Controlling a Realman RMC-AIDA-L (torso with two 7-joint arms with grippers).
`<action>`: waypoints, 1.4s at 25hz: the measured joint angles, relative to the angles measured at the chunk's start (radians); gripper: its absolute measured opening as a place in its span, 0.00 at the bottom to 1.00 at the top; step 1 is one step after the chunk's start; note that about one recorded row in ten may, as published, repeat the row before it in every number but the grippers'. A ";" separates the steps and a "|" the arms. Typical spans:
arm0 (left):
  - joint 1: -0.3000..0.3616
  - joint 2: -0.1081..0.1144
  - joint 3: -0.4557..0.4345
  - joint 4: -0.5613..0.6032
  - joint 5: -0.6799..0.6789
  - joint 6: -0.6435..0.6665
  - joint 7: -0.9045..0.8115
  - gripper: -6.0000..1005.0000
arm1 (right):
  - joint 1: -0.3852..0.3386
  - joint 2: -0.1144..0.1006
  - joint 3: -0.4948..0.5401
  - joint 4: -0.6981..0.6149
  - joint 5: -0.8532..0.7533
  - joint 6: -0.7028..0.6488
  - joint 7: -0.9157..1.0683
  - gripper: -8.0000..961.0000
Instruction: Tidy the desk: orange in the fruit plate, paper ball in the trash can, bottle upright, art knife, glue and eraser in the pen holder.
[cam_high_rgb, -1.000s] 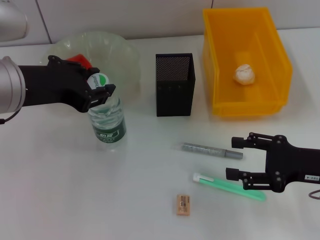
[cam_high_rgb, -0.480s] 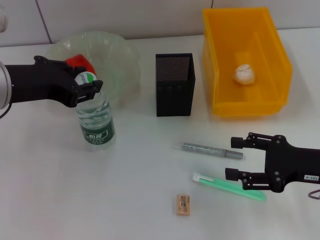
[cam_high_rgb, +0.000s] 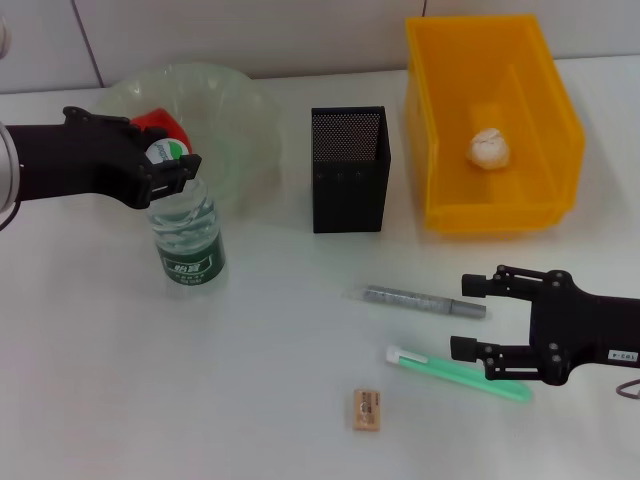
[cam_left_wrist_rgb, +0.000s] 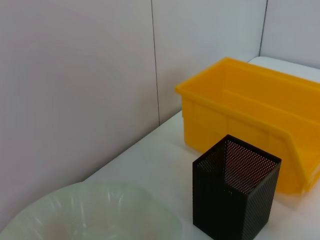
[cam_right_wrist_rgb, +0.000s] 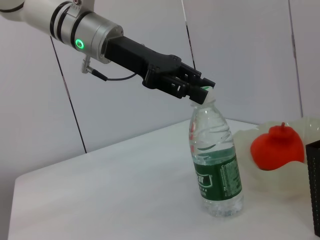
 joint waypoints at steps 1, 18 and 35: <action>-0.001 0.000 0.000 0.000 0.000 0.000 0.000 0.43 | 0.000 0.000 0.000 0.001 0.000 0.000 0.000 0.82; -0.001 -0.002 0.000 -0.012 -0.023 -0.010 -0.011 0.43 | 0.000 0.000 -0.002 0.003 0.000 0.006 0.000 0.82; -0.001 -0.001 -0.020 0.002 -0.099 -0.040 0.037 0.75 | -0.004 0.000 0.000 -0.001 0.006 0.005 0.000 0.82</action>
